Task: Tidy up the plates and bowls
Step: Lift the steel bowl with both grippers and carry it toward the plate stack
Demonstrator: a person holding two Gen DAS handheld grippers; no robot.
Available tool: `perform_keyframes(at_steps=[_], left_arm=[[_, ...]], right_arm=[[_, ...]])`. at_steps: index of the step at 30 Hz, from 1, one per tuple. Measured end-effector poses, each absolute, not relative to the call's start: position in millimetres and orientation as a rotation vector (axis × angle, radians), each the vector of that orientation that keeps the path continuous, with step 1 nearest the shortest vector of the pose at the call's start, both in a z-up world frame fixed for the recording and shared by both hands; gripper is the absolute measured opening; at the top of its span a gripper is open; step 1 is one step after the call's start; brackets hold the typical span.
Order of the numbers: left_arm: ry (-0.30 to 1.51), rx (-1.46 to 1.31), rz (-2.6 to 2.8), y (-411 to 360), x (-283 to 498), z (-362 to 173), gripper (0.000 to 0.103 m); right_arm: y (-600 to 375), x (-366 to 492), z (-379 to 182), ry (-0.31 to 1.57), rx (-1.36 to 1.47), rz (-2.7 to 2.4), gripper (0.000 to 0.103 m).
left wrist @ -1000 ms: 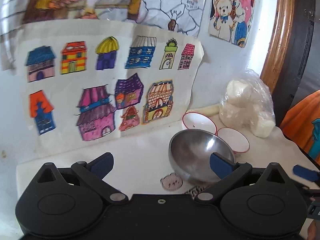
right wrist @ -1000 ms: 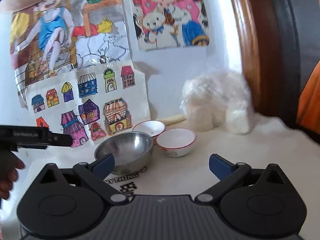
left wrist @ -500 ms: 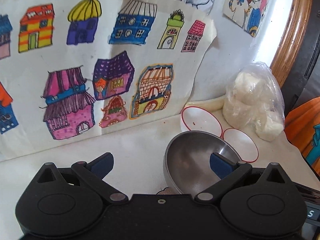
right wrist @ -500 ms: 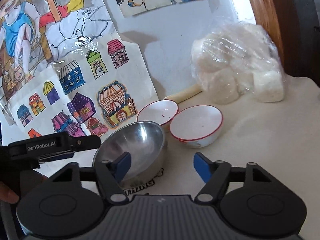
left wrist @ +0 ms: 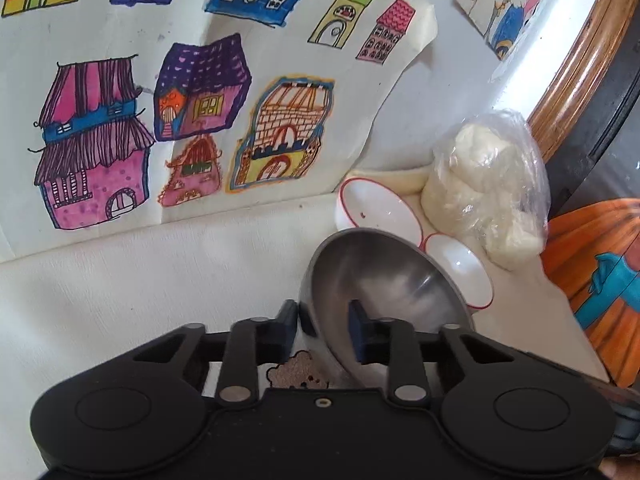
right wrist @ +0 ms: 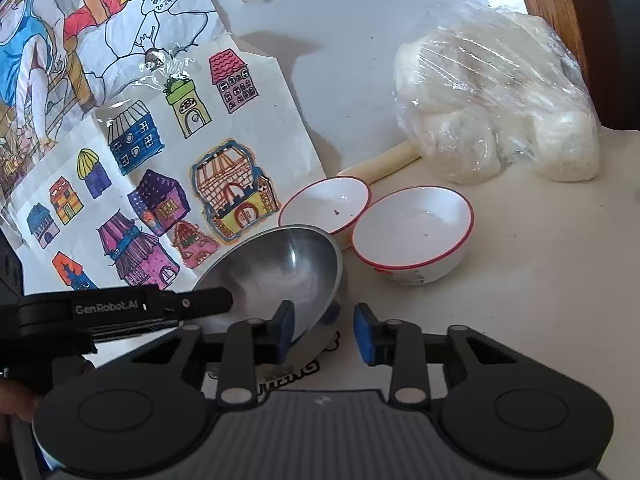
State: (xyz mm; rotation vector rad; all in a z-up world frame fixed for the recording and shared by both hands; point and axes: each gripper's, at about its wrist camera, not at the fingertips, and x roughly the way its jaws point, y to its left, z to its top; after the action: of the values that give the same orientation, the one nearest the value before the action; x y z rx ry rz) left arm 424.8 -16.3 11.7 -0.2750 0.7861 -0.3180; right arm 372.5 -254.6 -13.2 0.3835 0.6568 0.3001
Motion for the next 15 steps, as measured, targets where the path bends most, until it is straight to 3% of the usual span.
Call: perform_keyframes(at_steps=[4, 15], left_arm=[[0.783, -0.286, -0.312, -14.3, 421.8, 13.2, 0.018], [0.759, -0.267, -0.380, -36.1, 385.7, 32.4, 0.018]], right_arm=[[-255.6, 374.5, -12.6, 0.670, 0.401, 0.294, 0.027], [-291.2, 347.2, -17.4, 0.742, 0.568, 0.296, 0.022]])
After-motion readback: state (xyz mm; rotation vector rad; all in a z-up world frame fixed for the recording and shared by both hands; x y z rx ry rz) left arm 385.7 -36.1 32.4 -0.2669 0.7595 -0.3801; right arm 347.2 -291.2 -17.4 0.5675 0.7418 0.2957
